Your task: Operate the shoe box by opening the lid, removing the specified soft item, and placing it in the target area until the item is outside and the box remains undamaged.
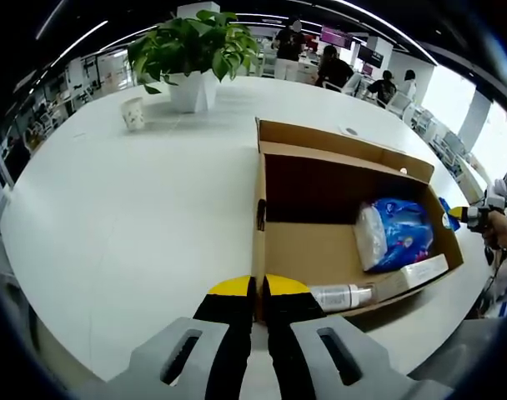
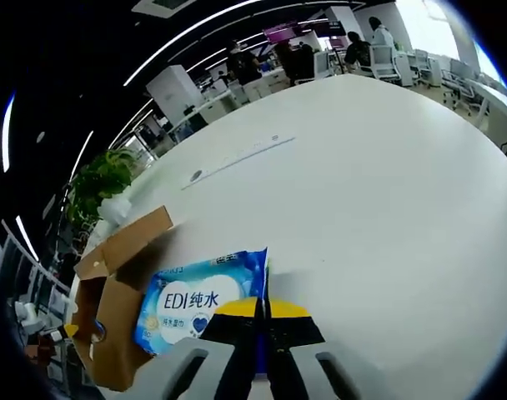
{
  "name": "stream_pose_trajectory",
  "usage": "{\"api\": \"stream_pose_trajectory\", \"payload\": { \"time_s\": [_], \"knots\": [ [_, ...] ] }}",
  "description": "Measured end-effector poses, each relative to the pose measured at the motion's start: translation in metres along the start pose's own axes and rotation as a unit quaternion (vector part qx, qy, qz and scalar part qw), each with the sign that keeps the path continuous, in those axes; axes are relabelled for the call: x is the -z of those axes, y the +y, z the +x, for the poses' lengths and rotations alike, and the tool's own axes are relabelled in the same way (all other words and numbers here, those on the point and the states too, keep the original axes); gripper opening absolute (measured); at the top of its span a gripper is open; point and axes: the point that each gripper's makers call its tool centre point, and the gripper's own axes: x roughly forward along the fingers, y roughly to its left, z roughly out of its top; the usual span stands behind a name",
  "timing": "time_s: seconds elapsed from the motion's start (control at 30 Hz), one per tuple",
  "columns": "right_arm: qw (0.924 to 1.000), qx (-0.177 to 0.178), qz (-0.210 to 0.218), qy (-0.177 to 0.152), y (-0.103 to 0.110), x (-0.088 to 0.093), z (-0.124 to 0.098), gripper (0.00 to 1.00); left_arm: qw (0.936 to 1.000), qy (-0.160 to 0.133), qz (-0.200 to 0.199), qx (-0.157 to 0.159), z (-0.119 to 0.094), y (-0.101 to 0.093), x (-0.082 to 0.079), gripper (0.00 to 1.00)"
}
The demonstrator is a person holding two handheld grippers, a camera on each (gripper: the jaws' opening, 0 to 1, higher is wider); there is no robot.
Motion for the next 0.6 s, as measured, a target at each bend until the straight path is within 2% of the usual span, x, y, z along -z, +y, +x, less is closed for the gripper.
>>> {"api": "stream_pose_trajectory", "payload": {
  "time_s": [0.27, 0.6],
  "knots": [
    [0.9999, 0.010, -0.004, -0.003, 0.000, 0.003, -0.005, 0.01, 1.0000, 0.002, -0.002, 0.002, 0.000, 0.000, 0.000, 0.02],
    [0.9991, 0.009, -0.029, -0.029, 0.004, -0.009, -0.018, 0.03, 0.9999, 0.000, 0.007, 0.008, 0.003, 0.001, 0.000, 0.03]
  ]
}}
